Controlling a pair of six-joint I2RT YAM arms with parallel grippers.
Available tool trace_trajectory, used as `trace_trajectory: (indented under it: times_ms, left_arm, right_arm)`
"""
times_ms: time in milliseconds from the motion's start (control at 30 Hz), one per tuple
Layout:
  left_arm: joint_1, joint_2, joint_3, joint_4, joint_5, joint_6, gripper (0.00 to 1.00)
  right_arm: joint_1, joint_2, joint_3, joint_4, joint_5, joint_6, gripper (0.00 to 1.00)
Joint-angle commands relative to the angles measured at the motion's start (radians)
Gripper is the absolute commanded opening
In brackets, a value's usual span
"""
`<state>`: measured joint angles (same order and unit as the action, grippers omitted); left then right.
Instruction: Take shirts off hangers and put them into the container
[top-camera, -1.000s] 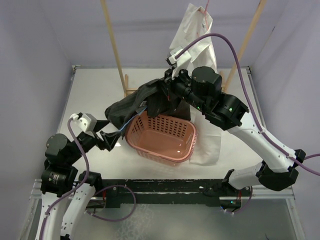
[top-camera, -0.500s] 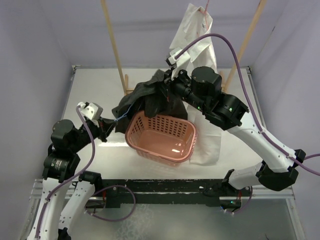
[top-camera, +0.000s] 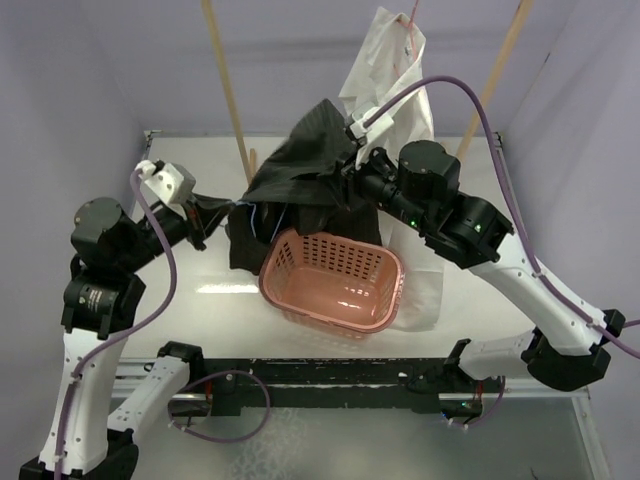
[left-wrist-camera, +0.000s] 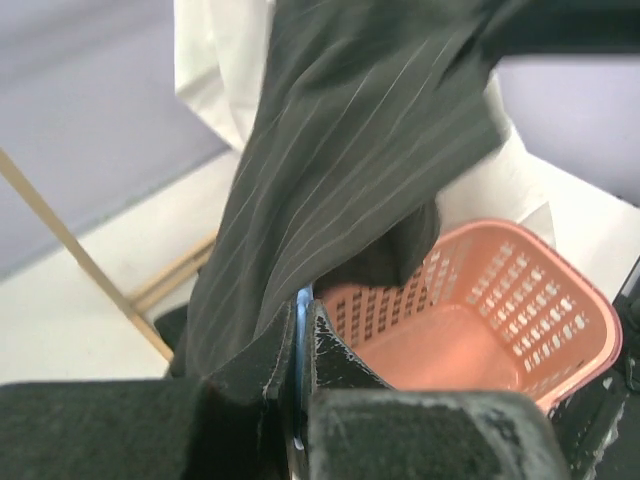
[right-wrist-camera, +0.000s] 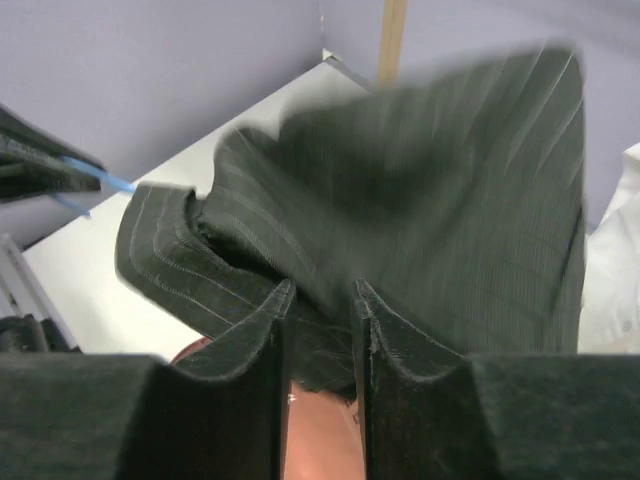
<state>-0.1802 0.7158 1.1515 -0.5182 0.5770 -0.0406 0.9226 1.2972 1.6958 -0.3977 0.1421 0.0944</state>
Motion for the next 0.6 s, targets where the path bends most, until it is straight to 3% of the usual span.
trace_trajectory:
  times_ms: [0, 67, 133, 300, 467, 567]
  left_arm:
    - [-0.002, 0.086, 0.178, 0.096, 0.078, 0.032, 0.00]
    - [-0.001, 0.113, 0.226, 0.096, 0.112, 0.031, 0.00]
    - [-0.001, 0.132, 0.262, 0.095, 0.142, 0.029, 0.00]
    - [-0.013, 0.153, 0.310, 0.047, 0.138, 0.059, 0.00]
    - [-0.019, 0.141, 0.287, 0.040, 0.127, 0.071, 0.00]
    - [-0.025, 0.138, 0.282, 0.034, 0.121, 0.073, 0.00]
  right_arm:
    - [0.002, 0.002, 0.021, -0.047, -0.069, -0.043, 0.47]
    - [0.002, 0.029, 0.047, -0.079, -0.088, -0.072, 0.68]
    - [0.002, 0.067, 0.089, -0.115, -0.103, -0.098, 0.78]
    - [0.002, 0.163, 0.228, -0.188, -0.098, -0.166, 0.80]
    - [0.005, 0.254, 0.410, -0.275, -0.040, -0.301, 0.79]
    - [0.008, 0.250, 0.438, -0.283, -0.029, -0.418, 0.78]
